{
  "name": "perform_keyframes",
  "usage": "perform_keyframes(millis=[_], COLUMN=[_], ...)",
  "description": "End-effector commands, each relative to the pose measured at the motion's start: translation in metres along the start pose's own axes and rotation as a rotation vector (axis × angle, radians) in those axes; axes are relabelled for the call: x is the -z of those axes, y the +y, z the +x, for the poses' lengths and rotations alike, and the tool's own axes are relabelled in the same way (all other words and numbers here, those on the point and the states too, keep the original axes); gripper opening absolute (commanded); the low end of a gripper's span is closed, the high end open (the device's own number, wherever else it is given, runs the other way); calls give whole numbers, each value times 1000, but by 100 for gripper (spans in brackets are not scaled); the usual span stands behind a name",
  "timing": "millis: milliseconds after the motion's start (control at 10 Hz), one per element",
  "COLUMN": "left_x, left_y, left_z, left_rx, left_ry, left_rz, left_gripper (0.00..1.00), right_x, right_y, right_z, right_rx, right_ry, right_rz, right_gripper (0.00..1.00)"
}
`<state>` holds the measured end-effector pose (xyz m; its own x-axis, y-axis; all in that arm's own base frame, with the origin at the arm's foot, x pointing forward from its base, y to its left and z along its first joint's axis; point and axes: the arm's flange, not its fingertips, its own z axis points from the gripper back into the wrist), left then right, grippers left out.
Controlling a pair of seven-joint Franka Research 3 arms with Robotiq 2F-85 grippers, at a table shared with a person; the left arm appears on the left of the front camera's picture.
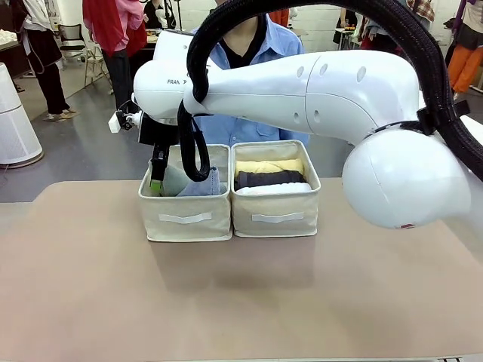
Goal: Sort the towels based on their folding style.
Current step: Pick up another triangle-folded towel from the table and place it in the left Fabric basket.
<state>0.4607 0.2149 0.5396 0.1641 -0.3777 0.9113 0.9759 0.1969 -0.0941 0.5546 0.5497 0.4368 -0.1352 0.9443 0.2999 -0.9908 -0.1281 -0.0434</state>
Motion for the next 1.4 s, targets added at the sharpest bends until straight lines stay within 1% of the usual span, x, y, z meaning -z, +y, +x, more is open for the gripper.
perform_keyframes(millis=[0, 200, 600, 900, 1000, 1200, 1300], left_x=[-1, -1, -1, -1, -1, -1, -1], left_y=[-2, -2, -2, -2, -2, -2, -2], left_z=[0, 0, 0, 0, 0, 0, 0], left_rx=[0, 0, 0, 0, 0, 0, 0], left_ry=[3, 3, 3, 3, 3, 3, 3], left_rz=[0, 0, 0, 0, 0, 0, 0], left_gripper=[100, 100, 100, 100, 100, 100, 100], right_x=[-3, -7, -37, -47, -54, -89, -107], right_y=[-8, -7, 0, 5, 11, 46, 66], right_z=[7, 7, 12, 13, 14, 3, -9], right_rx=[-15, -17, -34, -45, -30, 28, 54], right_ry=[-17, -14, -25, -29, -2, 132, 184], right_rz=[23, 10, -61, -82, -75, -83, -94], right_gripper=[100, 100, 100, 100, 100, 100, 100])
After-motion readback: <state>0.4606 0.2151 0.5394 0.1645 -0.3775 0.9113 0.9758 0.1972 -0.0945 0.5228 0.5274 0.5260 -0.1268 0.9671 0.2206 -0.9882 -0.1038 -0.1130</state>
